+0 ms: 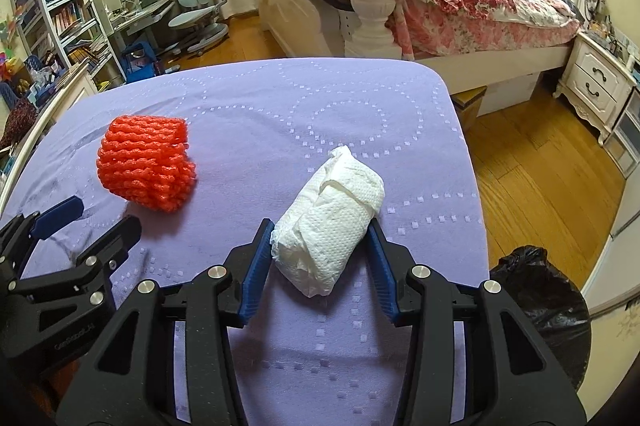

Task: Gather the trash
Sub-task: 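Grasp the red foam net with the left tool while the right tool holds the white roll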

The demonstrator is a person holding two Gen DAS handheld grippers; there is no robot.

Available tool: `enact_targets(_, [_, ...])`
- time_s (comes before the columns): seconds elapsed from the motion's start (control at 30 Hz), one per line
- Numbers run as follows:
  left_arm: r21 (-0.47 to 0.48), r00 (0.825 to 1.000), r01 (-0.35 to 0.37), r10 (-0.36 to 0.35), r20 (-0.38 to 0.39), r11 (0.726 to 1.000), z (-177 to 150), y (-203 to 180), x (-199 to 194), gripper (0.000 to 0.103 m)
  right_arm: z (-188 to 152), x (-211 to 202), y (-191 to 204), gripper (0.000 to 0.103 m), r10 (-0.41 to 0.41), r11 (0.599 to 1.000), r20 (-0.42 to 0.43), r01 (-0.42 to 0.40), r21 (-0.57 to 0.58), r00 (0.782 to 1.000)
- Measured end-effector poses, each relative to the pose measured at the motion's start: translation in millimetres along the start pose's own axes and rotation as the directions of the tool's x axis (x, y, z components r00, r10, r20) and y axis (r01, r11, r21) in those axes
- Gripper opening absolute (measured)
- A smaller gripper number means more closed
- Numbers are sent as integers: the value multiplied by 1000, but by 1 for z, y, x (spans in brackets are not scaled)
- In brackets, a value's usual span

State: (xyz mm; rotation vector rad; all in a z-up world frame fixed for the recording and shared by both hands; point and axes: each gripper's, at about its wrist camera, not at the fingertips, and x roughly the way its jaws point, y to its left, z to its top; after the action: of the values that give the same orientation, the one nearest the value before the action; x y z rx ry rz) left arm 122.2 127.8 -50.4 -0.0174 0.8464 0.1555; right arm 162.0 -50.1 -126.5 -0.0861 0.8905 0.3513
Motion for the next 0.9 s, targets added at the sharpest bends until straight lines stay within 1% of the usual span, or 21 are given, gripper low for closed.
enact_targets(0.27, [25, 1000, 30, -30, 2, 999, 8, -9, 7, 83, 1, 1, -4, 45, 21, 1000, -3, -21, -10, 1000])
enact_targets(0.53, [0, 998, 61, -61, -22, 998, 17, -8, 18, 84, 4, 3, -7, 45, 36, 999, -5, -36, -18, 999])
enact_targets(0.9, [-34, 996, 89, -90, -18, 995, 30, -5, 28, 85, 6, 5, -6, 45, 32, 999, -6, -32, -27, 999])
